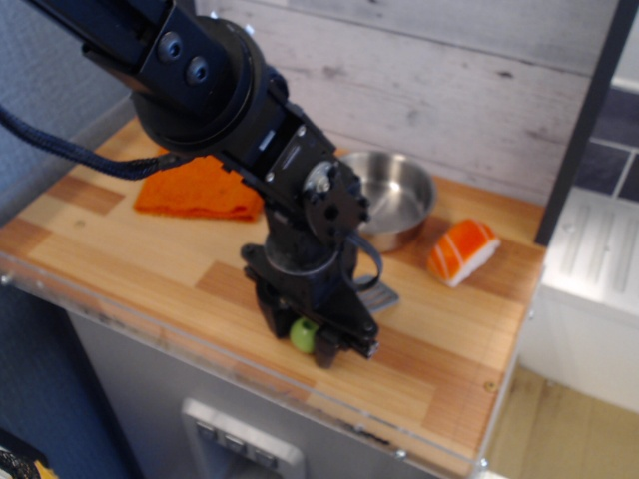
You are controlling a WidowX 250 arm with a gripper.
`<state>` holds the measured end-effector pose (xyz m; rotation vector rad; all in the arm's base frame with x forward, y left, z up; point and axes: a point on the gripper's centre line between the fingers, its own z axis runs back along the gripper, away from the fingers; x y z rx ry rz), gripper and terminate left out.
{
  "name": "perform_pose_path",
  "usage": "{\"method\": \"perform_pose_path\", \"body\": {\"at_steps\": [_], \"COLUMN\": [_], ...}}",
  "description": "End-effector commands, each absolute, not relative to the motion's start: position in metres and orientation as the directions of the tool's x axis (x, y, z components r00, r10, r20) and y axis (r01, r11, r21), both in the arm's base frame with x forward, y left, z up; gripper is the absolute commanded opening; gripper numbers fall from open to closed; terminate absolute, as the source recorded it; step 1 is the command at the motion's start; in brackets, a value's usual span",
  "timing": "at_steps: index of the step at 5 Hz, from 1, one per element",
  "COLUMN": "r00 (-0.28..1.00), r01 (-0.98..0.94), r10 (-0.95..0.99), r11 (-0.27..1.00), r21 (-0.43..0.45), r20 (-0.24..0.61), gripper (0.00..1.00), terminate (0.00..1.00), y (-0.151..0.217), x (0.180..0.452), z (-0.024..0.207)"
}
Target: Move the spatula beneath the pan and food
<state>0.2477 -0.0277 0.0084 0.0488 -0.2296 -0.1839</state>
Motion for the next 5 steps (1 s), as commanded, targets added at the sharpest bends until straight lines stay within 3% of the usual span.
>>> {"method": "perform_pose_path", "body": {"at_steps": [1, 2, 4, 5], "r00": [0.938, 0.931, 0.868, 0.868], "r01": [0.151, 0.155, 0.186, 0.186], "r10": [-0.166, -0.169, -0.16, -0.16], "r11": [0.986, 0.986, 0.983, 0.983], "r21": [0.074, 0.069, -0.009, -0.009], "r20": [0.304, 0.325, 0.469, 0.469], "gripper": [1.0, 1.0, 1.0, 1.0], "terminate": [0.0, 0.0, 0.0, 0.0], "y": [-0.022, -0.02, -0.011, -0.011], "x": [0.246, 0.246, 0.241, 0.241], "z": [0.034, 0.044, 0.097, 0.097]}}
